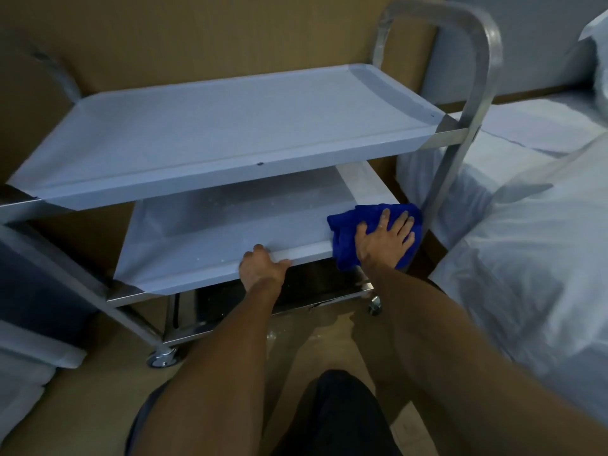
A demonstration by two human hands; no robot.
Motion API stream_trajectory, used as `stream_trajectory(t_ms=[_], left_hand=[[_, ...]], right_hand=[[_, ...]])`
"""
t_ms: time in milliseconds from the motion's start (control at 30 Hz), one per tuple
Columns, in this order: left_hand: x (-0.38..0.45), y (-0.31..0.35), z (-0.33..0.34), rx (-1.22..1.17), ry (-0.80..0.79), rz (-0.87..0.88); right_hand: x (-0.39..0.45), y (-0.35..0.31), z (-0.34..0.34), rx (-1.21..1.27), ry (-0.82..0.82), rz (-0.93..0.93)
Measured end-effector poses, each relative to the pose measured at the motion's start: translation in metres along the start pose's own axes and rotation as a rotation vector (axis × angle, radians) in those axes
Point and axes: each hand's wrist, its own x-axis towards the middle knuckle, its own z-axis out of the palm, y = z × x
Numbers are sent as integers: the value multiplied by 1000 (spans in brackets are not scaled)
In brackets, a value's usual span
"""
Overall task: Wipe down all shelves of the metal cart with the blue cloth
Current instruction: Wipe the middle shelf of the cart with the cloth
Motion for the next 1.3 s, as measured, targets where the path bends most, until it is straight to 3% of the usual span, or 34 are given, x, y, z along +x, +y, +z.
stream_trajectory(t_ms=[267, 367, 467, 533, 700, 767, 900, 1133, 1300], left_hand=[[-4, 15, -11, -34, -72, -106], [-20, -5, -21, -29, 67, -10], [-28, -44, -36, 157, 293, 30], [-24, -72, -51, 287, 337, -13], [-10, -115, -79, 356, 119, -265], [-5, -123, -82, 387, 71, -283], [1, -126, -82, 456, 69, -264], [5, -128, -89, 426, 117, -228], [2, -125, -87, 422, 108, -232]], right_hand=[[-68, -19, 18, 45, -47, -225], [-67, -22, 14, -25, -89, -273], [-58, -15, 9, -92, -88, -307], [-60, -16, 10, -86, -79, -307], [-67, -25, 17, -87, -34, -285], [-67, -24, 17, -95, -19, -300], [-100, -48, 26, -112, -33, -410], [-184, -167, 59, -233, -145, -760], [-168, -155, 56, -275, -170, -860]])
